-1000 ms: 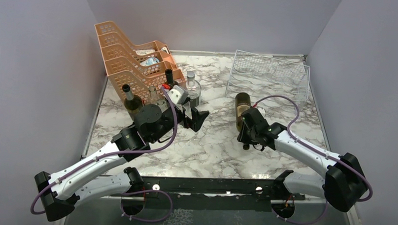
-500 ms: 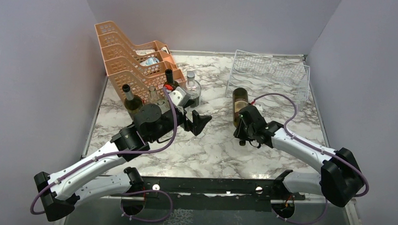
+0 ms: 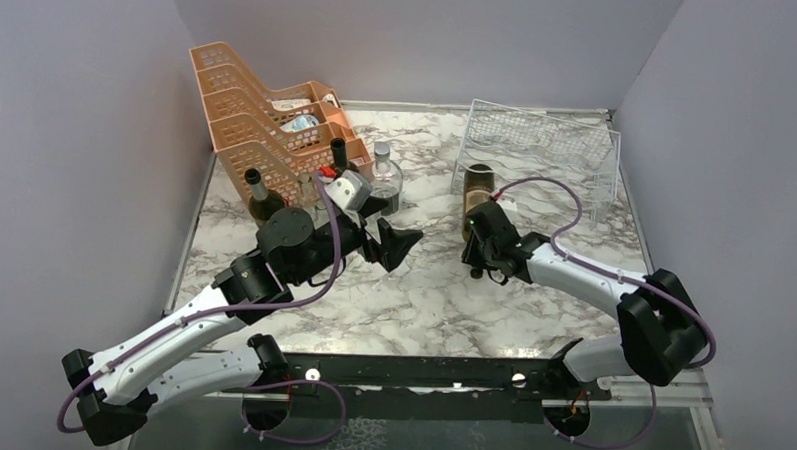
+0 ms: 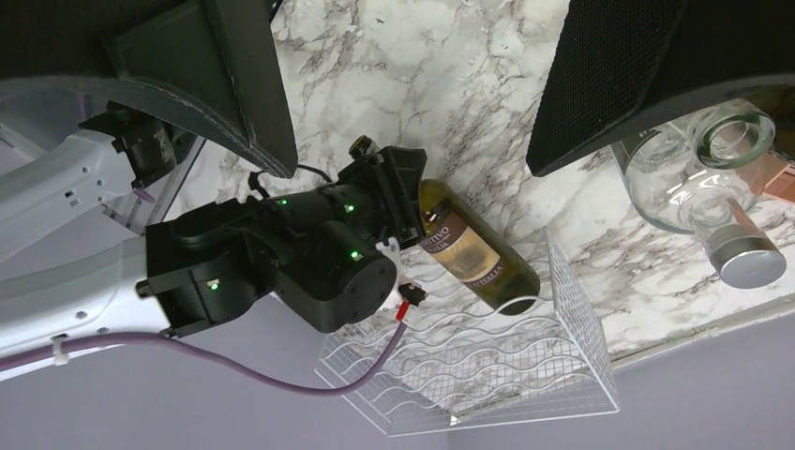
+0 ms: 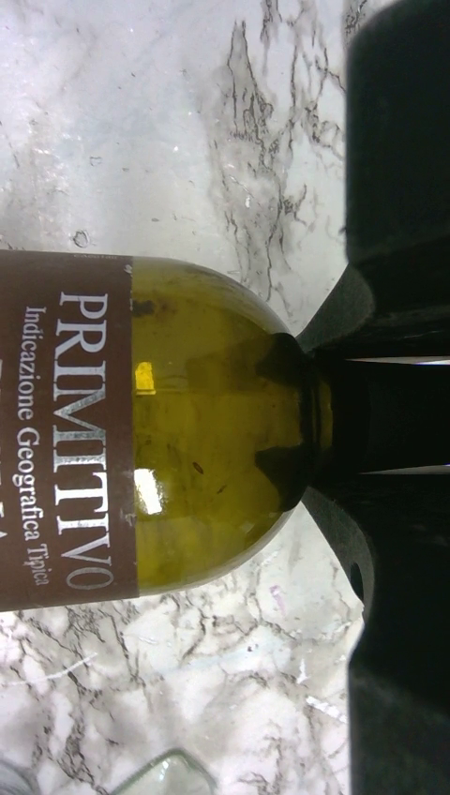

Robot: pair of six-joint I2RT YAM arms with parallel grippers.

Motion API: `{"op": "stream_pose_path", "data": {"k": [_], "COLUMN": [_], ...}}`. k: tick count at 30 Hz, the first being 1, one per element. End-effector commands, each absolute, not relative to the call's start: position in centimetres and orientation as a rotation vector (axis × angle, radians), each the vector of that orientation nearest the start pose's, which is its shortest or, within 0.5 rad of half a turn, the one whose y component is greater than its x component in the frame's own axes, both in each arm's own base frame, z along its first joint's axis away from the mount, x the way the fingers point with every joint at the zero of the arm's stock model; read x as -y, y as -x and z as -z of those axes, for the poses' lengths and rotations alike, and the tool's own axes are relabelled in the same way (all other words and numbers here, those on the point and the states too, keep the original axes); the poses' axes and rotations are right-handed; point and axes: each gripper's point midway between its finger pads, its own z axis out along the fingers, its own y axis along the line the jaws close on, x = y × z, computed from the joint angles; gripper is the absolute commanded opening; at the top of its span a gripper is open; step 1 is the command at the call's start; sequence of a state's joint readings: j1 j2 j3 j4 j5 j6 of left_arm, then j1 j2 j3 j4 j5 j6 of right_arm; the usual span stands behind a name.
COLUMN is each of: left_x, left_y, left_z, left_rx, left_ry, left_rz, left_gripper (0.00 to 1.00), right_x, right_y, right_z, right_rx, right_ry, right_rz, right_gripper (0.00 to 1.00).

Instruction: Put the wine bottle on the wine rack

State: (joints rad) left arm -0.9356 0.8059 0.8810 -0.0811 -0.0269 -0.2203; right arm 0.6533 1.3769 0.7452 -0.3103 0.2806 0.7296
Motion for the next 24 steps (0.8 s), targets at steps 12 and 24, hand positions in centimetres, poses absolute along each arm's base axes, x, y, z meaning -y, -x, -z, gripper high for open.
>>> {"op": "stream_pose_path", "data": {"k": [12,24], "left_x": [27.7,29.6], "left_y": [-19.3,-20.6], "left_z": [-37.3,-37.8], "left_rx": [-1.542,-1.579], "left_ry": [-0.573,-0.601], "left_rz": [0.898,0.884], "left_gripper": [0.99,0.99], "right_x": [-20.2,-19.9], "right_y": [-38.1,-42.5], "right_z": [-8.6,-6.3], "right_rx": [-2.196,-2.222], "right_ry": [-0.446,-0.504], "right_rz": [-0.155,-0.165], "right_gripper": [0.01,0.01]}}
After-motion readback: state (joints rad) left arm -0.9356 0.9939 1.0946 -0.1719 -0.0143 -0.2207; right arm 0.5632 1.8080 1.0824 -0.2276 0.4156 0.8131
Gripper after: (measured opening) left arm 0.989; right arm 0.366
